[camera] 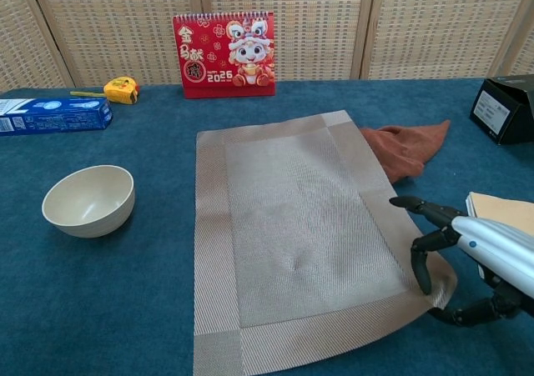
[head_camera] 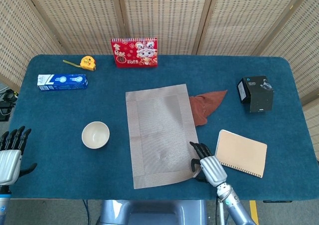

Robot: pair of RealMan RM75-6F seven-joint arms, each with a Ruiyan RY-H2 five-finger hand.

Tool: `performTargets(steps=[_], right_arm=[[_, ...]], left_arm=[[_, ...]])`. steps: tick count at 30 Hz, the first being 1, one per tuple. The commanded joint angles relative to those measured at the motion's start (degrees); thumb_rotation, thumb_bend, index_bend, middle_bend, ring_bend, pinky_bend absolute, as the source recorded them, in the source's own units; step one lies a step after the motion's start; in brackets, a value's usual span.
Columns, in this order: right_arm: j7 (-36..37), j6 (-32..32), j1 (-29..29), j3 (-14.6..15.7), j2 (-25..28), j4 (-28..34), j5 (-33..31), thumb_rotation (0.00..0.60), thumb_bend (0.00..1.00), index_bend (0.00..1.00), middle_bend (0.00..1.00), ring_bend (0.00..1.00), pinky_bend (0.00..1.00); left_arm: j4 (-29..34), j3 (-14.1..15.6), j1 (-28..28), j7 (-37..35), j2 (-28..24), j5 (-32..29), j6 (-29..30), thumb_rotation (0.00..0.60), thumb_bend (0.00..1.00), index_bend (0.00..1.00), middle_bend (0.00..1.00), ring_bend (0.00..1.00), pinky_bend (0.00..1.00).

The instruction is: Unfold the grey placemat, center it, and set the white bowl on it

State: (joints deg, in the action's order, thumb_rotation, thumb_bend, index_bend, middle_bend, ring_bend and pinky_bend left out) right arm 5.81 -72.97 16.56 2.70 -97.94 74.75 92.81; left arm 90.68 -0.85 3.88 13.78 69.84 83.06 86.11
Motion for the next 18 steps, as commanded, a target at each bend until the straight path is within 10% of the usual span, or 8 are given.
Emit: performTargets(steps=[1,18], right_arm=[[-0.9,-0.3,0.0,-0.7,1.6,1.4,-0.7,0.6,0.5,0.68,0.04,0.0,0.0],[-2.9,-1.9,0.4,-5.0,10.4,8.0,-3.8,0.6,0.48,0.7,0.04,0.0,0.0]], left_arm=[[0.0,-0.1,0.0,-0.1,0.0,0.0,0.0,0.6,0.12,0.0,0.0,0.0,0.0],[0.0,-0.3,0.1,0.3,0.2,0.0,-0.8,0.6,0.12,0.0,0.0,0.0,0.0]])
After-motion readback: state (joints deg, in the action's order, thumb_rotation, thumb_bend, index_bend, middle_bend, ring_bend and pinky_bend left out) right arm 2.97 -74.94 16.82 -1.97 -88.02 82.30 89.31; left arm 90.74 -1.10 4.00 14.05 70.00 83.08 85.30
